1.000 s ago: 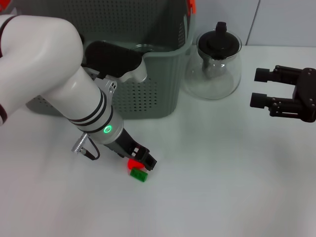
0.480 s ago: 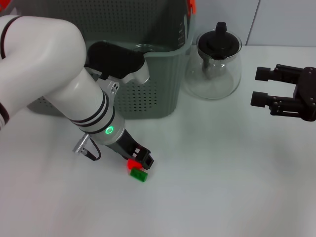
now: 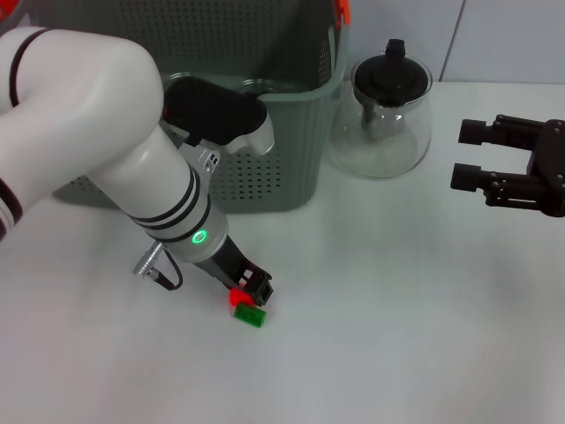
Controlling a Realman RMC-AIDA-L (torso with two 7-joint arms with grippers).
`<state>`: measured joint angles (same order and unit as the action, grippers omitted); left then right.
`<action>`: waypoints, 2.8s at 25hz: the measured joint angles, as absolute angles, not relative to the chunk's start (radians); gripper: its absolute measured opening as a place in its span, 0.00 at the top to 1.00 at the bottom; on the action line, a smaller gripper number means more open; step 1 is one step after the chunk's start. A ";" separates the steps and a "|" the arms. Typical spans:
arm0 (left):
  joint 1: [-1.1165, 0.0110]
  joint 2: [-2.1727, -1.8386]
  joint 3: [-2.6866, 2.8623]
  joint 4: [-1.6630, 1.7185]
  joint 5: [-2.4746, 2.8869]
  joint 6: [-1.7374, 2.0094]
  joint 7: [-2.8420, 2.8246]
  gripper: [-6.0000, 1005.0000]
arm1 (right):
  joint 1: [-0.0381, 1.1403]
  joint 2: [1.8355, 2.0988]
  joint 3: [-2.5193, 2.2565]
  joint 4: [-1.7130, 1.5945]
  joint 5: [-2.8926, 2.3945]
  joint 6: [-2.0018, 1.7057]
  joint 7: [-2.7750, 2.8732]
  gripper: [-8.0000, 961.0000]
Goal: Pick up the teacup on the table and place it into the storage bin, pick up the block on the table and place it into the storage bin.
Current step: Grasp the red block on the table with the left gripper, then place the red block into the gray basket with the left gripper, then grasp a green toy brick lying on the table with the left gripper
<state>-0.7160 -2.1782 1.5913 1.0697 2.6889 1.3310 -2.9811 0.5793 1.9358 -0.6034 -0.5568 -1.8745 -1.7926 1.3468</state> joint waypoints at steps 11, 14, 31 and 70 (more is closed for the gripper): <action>-0.677 -2.178 1.570 1.171 2.702 1.364 -2.980 0.58 | 0.567 1.934 -0.596 -0.557 -1.875 -1.799 1.337 0.18; -0.647 -2.178 1.549 1.251 2.712 1.397 -2.977 0.58 | 0.564 1.933 -0.595 -0.557 -1.875 -1.799 1.336 0.18; -0.625 -2.116 0.783 1.473 1.977 1.804 -2.586 0.58 | 0.551 1.929 -0.577 -0.552 -1.873 -1.801 1.347 0.18; -0.815 -2.082 0.840 1.198 2.398 1.128 -2.585 0.26 | 0.567 1.939 -0.572 -0.546 -1.879 -1.784 1.353 0.18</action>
<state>-0.8153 -2.0821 0.8405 1.1977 2.3981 1.1279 -2.5851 0.5672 1.9390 -0.5725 -0.5461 -1.8790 -1.7838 1.3529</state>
